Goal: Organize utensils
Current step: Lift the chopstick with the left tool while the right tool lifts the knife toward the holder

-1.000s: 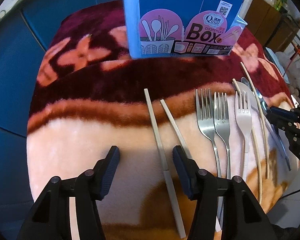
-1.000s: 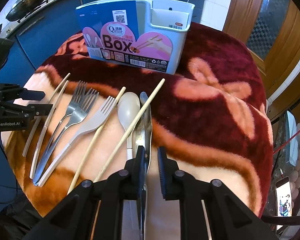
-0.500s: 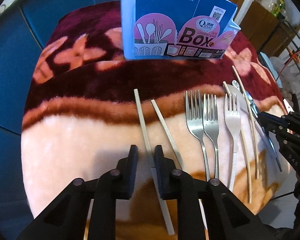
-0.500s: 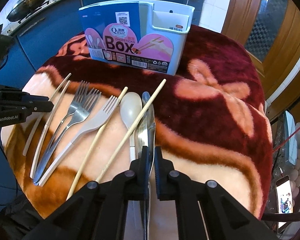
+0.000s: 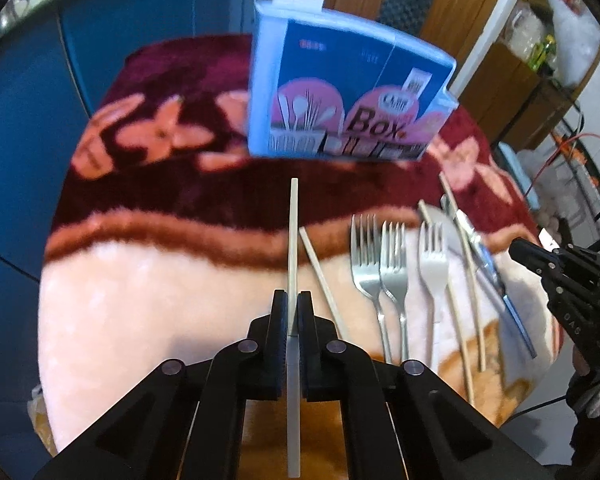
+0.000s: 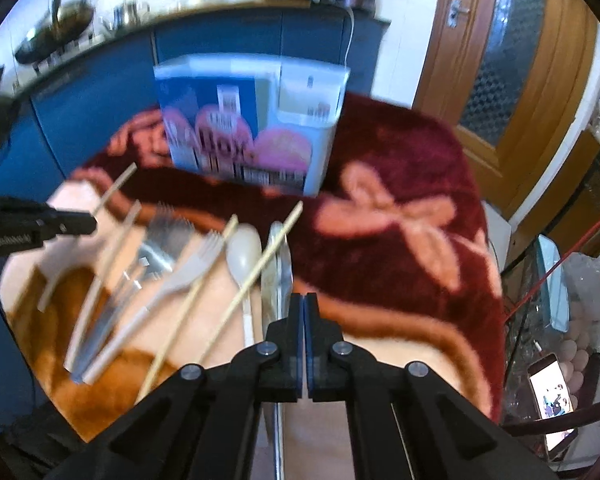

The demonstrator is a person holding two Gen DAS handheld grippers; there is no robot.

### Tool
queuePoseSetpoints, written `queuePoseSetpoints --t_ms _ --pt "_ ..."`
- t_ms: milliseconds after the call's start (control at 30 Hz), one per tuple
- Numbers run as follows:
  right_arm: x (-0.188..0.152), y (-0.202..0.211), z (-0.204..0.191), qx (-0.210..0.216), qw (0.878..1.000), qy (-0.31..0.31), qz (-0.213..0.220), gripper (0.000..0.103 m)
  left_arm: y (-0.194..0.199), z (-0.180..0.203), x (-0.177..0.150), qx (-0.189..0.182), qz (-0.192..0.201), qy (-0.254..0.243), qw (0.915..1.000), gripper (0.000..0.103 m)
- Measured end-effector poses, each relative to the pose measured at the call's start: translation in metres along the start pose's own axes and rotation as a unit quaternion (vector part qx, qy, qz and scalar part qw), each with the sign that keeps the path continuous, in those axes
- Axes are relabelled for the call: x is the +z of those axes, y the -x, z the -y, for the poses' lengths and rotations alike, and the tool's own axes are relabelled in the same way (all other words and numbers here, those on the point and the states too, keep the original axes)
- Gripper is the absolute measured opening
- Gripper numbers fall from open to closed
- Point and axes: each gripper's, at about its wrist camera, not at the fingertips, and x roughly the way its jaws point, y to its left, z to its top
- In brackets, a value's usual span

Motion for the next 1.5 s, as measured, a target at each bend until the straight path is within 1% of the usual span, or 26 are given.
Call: queuePoseSetpoints --t_ms 67,100,267,400,533,633,667,700,733,767,800,900,967,1033,1067,1133,1167,1200,1333,1500 --pt "0.003 0.01 0.0 0.005 1.0 -0.005 0.026 0.001 0.01 0.0 0.001 -0.004 0.022 0.002 0.9998 0.005" --pt "0.006 0.016 0.0 0.01 0.999 -0.01 0.046 0.001 0.015 0.001 0.002 -0.005 0.037 0.002 0.9993 0.005" --pt "0.02 0.031 0.001 0.032 0.992 -0.039 0.115 0.001 0.041 0.007 0.013 -0.015 0.114 -0.001 0.9934 0.005" --pt "0.033 0.037 0.007 0.061 0.982 -0.076 0.163 0.001 0.058 0.01 0.03 -0.03 0.172 0.006 0.9847 0.005" --pt "0.048 0.038 0.018 0.093 0.968 -0.113 0.201 0.001 0.07 0.014 0.05 -0.021 0.229 0.002 0.9733 0.005" --pt "0.057 0.037 0.024 0.11 0.96 -0.13 0.221 0.001 0.075 0.016 0.064 -0.019 0.254 0.003 0.967 0.005" --pt "0.061 0.035 0.026 0.115 0.959 -0.132 0.222 0.001 0.078 0.016 0.07 -0.018 0.263 0.005 0.9645 0.005" --pt "0.061 0.034 0.026 0.11 0.96 -0.133 0.22 0.001 0.079 0.016 0.073 -0.018 0.269 0.006 0.9628 0.005" --pt "0.064 0.032 0.026 0.104 0.964 -0.128 0.211 0.001 0.08 0.015 0.077 -0.018 0.275 0.007 0.9611 0.005" --pt "0.064 0.029 0.025 0.107 0.967 -0.118 0.199 0.002 0.08 0.015 0.078 -0.017 0.277 0.006 0.9608 0.005" --pt "0.064 0.026 0.023 0.1 0.972 -0.106 0.182 0.002 0.079 0.015 0.078 -0.017 0.276 0.007 0.961 0.005" --pt "0.058 0.017 0.018 0.077 0.984 -0.073 0.143 0.002 0.074 0.013 0.072 -0.018 0.272 0.006 0.9621 0.005" --pt "0.05 0.007 0.013 0.061 0.992 -0.053 0.102 0.002 0.071 0.011 0.067 -0.015 0.269 0.006 0.9629 0.005" --pt "0.043 -0.002 0.014 0.058 0.995 -0.044 0.067 0.002 0.068 0.009 0.062 -0.02 0.264 0.01 0.9641 0.005" --pt "0.04 -0.007 0.015 0.06 0.996 -0.044 0.051 0.003 0.067 0.008 0.059 -0.023 0.263 0.011 0.9645 0.005" --pt "0.033 -0.019 0.017 0.062 0.997 -0.046 0.016 0.007 0.067 0.009 0.054 -0.022 0.263 0.008 0.9646 0.005" --pt "0.031 -0.025 0.018 0.065 0.997 -0.048 -0.001 0.012 0.067 0.01 0.051 -0.02 0.263 0.005 0.9645 0.005" --pt "0.028 -0.028 0.02 0.067 0.996 -0.049 -0.011 0.015 0.068 0.01 0.049 -0.02 0.264 0.003 0.9642 0.005" --pt "0.022 -0.04 0.023 0.08 0.994 -0.051 -0.056 0.016 0.071 0.011 0.042 -0.022 0.266 -0.002 0.9637 0.005" --pt "0.02 -0.048 0.019 0.084 0.991 -0.035 -0.097 0.017 0.071 0.009 0.037 -0.026 0.261 0.0 0.9649 0.005"
